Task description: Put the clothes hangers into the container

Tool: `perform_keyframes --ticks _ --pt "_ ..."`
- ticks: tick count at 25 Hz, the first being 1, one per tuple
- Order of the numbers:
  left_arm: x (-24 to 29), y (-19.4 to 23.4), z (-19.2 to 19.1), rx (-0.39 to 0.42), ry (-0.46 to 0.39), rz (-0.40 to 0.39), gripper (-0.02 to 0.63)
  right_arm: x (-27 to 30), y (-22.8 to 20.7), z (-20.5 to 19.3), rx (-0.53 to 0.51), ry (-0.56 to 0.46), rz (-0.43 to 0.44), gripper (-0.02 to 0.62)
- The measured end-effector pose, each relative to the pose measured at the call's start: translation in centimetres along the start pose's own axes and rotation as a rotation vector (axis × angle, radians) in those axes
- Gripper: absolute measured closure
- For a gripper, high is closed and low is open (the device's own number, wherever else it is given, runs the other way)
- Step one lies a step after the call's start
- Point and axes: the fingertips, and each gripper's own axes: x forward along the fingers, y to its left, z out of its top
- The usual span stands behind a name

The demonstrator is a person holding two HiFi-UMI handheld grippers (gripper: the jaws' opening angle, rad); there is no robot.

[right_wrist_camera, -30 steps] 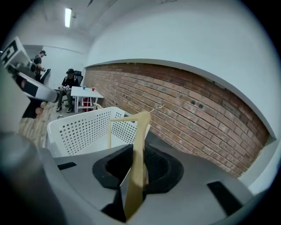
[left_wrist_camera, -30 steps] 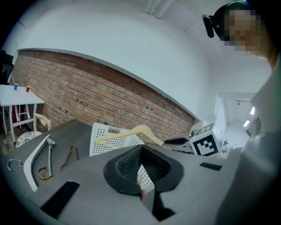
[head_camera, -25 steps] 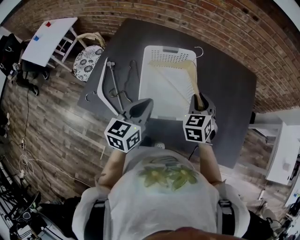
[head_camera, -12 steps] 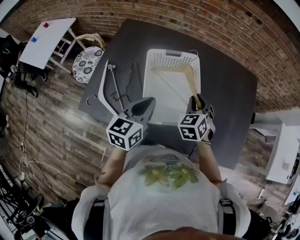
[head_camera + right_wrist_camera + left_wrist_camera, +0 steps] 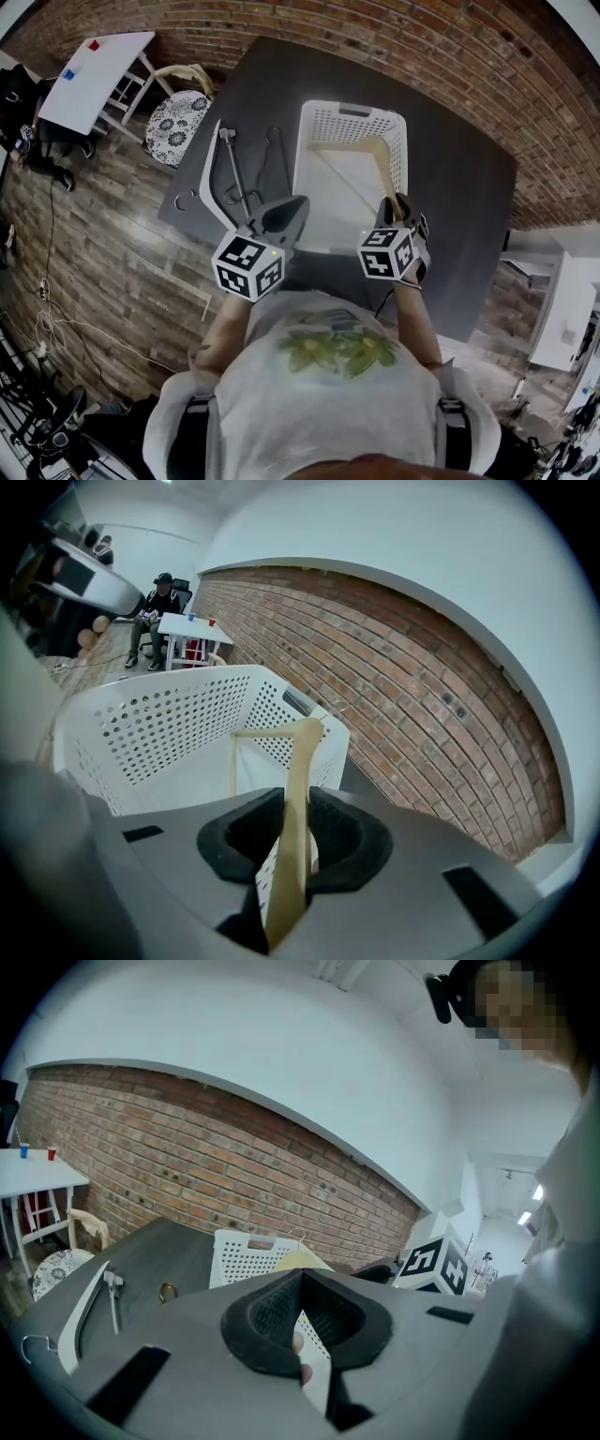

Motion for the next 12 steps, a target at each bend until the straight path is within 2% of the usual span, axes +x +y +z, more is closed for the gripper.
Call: perform_keyframes --ticks 12 --pt "-0.8 0.6 -0.4 -0.009 0.000 0.008 0.577 1.1 -0.4 -1.2 -0.045 0.075 -0.042 0.497"
